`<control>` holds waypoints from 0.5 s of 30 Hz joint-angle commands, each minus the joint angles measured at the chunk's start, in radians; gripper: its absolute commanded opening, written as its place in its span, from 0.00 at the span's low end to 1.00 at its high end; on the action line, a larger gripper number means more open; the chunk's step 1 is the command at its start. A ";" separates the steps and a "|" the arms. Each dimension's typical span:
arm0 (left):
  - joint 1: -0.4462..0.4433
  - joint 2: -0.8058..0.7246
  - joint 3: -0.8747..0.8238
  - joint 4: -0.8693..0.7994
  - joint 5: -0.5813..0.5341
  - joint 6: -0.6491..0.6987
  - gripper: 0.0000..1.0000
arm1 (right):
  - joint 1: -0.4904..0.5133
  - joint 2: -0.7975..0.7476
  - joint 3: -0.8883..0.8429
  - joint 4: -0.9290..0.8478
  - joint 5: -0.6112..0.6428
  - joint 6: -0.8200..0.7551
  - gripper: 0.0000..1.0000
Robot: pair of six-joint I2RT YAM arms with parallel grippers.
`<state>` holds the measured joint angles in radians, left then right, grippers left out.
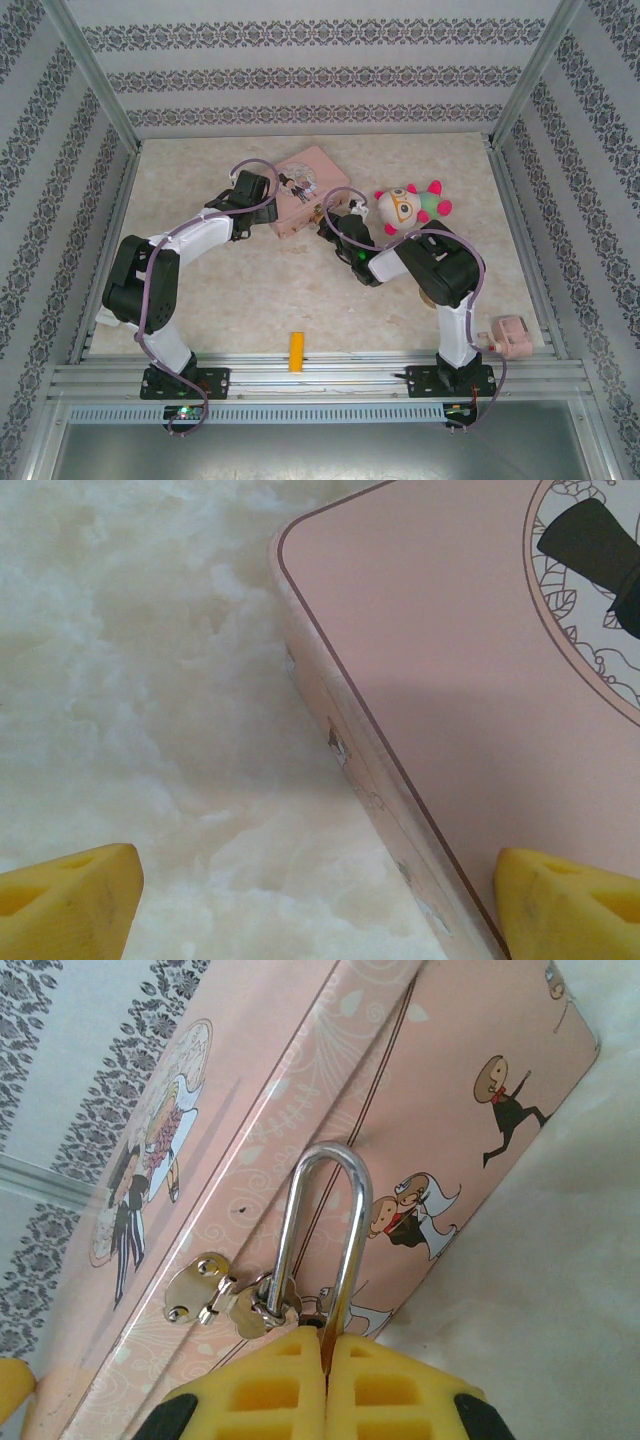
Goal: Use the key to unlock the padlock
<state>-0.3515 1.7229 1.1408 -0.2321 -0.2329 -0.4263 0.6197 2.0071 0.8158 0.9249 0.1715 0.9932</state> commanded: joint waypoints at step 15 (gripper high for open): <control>0.026 -0.010 -0.024 -0.116 -0.038 0.014 0.90 | -0.030 0.029 0.005 0.164 0.076 -0.046 0.00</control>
<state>-0.3515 1.7218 1.1408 -0.2325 -0.2329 -0.4263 0.6189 2.0186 0.8284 0.9421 0.1940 0.8944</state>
